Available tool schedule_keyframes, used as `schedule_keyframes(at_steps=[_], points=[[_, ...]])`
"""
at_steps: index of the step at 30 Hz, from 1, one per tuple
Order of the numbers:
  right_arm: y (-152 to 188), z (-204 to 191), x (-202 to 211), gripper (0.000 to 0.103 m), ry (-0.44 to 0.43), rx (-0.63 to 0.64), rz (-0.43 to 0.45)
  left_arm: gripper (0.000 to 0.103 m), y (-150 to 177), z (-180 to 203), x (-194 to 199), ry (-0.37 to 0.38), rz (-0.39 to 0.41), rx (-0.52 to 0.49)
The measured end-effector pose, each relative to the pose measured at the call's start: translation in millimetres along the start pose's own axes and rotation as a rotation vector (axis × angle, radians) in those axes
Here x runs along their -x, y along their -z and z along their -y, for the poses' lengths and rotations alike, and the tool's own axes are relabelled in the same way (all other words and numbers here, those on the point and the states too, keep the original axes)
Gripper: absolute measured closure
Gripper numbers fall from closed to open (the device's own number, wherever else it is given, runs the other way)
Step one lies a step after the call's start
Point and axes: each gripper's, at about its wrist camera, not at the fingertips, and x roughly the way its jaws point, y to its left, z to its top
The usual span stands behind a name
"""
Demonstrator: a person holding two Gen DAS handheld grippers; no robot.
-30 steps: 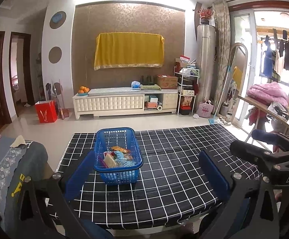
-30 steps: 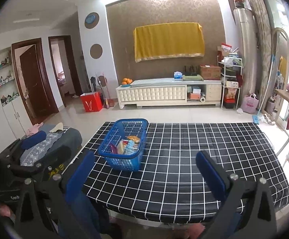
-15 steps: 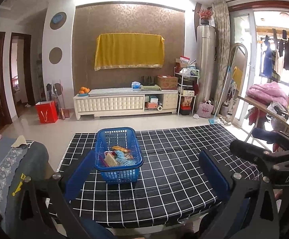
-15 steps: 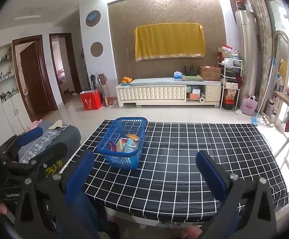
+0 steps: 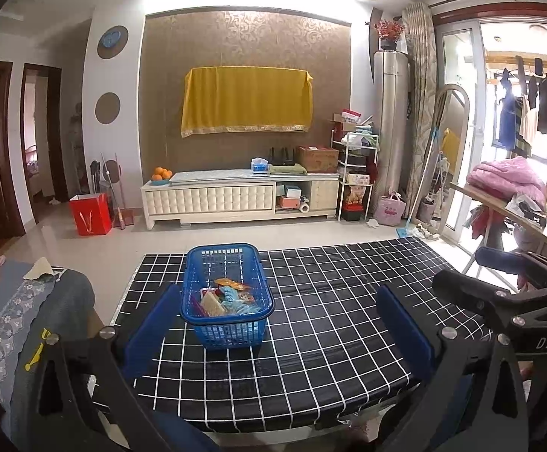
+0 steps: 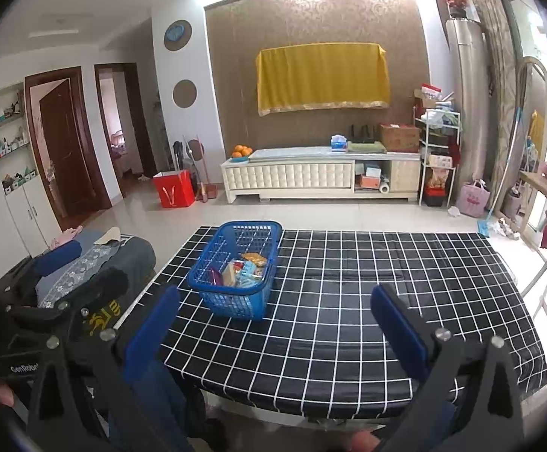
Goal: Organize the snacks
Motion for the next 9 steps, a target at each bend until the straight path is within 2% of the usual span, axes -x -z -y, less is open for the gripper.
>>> schedule_keyframes(at_steps=[9], points=[[0.6, 0.7, -1.1, 0.000, -0.008, -0.012, -0.009, 0.000, 0.3, -0.3, 0.6, 0.003, 0.001, 0.004]])
